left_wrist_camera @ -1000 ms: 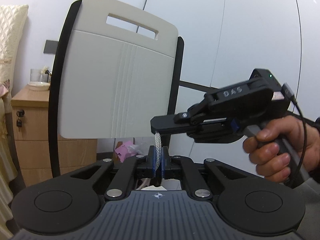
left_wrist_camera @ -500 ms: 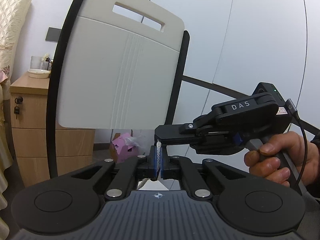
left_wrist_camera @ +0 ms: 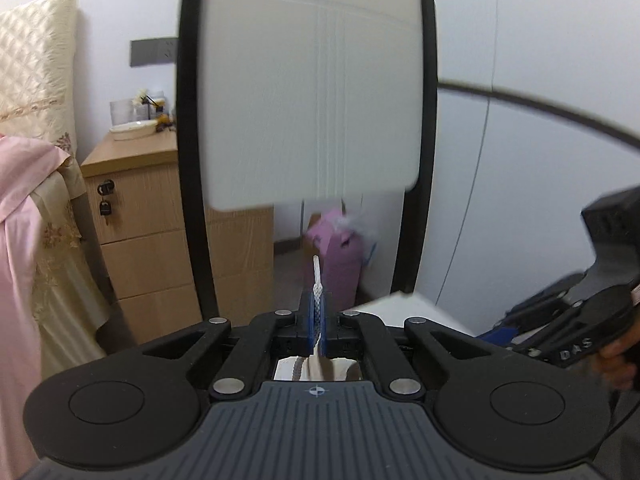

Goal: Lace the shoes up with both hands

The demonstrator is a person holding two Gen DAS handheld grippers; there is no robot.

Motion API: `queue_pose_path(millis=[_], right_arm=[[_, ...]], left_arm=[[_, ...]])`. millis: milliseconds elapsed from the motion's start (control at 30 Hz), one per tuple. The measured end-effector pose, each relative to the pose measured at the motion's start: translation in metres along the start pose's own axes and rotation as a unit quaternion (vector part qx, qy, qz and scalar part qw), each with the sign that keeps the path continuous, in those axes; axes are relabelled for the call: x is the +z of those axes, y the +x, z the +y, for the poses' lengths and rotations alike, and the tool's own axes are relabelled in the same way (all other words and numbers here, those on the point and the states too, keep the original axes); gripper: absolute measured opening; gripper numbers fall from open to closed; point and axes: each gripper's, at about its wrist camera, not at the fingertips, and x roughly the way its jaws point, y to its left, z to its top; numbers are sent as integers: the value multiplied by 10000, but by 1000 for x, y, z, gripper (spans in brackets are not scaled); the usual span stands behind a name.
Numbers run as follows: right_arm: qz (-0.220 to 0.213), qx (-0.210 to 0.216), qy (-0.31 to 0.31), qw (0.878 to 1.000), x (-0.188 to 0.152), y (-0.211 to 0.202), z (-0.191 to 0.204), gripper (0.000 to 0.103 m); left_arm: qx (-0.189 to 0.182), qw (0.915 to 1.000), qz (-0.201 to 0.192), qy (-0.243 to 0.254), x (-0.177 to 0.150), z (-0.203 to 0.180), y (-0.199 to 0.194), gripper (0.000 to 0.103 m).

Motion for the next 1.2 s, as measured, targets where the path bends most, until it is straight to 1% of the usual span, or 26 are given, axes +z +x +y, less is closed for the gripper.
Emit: queue_pose_path(millis=[100,167,200,233,267,333,400,433,500,567,633,700,733,800,867,933,1033,1133,1200], right_arm=[[169,-32,-419,9990,-7,9,14,37],[218,-334,-848,9956,-13,13,20,37],[241,-490,-1064,9928,-16,16,22,34],[269,-562,-1167,9912,-18,18,22,28],[274,-559,-1116,9918,-20,19,20,21],[212,-403,-665,9968,-19,18,8,20],[157,-74,78,9998,-20,17,-13,20],[136,111,504,9986,-22,17,-24,20],[94,483,1357,9895,-27,17,-44,20],[63,784,2033,9759,-33,17,-58,20],[36,1000,2489,9633,-38,16,-67,20],[22,1154,2785,9535,-42,15,-74,20],[19,1200,2861,9506,-42,15,-75,20],[14,1285,3000,9452,-43,14,-77,20],[24,1308,3020,9443,-43,14,-77,20],[35,1327,3035,9435,-43,14,-77,20],[30,1358,3083,9416,-44,15,-80,20],[13,1390,3145,9390,-45,17,-84,20],[4,1403,3174,9379,-46,18,-87,20]], left_arm=[[1,9979,284,577,-9,-10,9,3],[-133,9941,469,970,-15,-18,16,3],[-201,9915,531,1169,-18,-23,18,3],[-263,9885,574,1375,-22,-28,20,3],[-323,9850,613,1578,-25,-34,22,3],[-471,9774,642,1959,-32,-41,24,3],[-735,9695,711,2229,-37,-46,25,3],[-856,9651,747,2361,-39,-49,26,3],[-985,9562,785,2643,-44,-55,27,3],[-999,9482,807,2905,-48,-60,29,3],[-1021,9419,836,3089,-51,-62,31,3],[-1066,9378,900,3179,-53,-64,34,3],[-1065,9339,918,3288,-55,-67,35,3],[-1034,9223,954,3599,-60,-73,39,3],[-1027,9110,984,3871,-66,-79,42,3],[-1020,9028,984,4060,-69,-84,43,3],[-1007,8943,921,4261,-70,-86,41,3],[-992,8906,878,4351,-72,-88,40,3],[-960,8851,827,4479,-75,-91,40,3]])
